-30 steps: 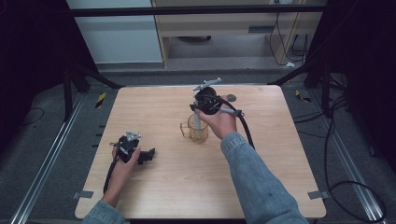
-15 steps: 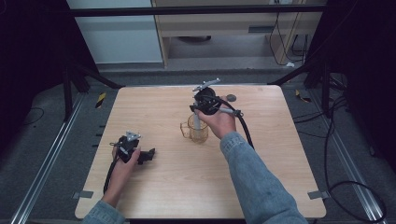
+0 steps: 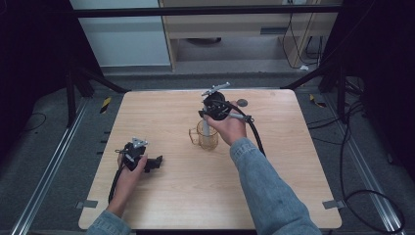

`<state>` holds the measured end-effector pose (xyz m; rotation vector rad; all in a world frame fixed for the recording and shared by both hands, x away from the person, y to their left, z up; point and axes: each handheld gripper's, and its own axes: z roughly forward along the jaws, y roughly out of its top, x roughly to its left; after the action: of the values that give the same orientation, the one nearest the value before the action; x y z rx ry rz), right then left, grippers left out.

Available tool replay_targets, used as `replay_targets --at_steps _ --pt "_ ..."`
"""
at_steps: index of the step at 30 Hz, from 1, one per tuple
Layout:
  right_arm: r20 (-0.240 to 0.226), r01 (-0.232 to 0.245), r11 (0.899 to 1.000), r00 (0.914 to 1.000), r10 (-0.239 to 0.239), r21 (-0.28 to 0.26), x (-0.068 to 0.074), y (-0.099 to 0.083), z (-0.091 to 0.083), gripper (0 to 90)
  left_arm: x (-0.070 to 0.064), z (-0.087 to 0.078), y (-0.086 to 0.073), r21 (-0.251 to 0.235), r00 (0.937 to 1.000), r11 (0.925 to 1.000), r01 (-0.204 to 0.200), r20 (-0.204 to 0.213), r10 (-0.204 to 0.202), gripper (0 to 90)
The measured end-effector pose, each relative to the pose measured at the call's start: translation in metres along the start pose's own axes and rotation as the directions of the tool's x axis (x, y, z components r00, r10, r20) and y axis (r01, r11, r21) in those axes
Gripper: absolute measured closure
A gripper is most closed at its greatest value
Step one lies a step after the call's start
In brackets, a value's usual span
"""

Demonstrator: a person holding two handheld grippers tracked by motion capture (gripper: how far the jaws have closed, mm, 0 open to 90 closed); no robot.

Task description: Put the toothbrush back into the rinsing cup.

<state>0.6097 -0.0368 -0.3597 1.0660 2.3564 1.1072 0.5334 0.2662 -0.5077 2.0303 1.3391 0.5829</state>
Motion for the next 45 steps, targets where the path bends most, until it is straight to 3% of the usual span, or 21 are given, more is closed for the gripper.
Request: replay_targets --at_steps 19,45 --pt "0.016 -0.054 0.997 0.9984 0.055 -0.058 -0.007 0.002 0.012 76.3 0.000 0.000 0.000 0.000 1.0000 1.0000 0.000 0.000 0.000 0.0" --pt "0.013 -0.109 0.991 0.9938 0.110 -0.076 -0.019 0.002 0.017 75.8 0.000 0.000 0.000 -0.001 1.0000 1.0000 -0.001 0.002 0.001 0.0"
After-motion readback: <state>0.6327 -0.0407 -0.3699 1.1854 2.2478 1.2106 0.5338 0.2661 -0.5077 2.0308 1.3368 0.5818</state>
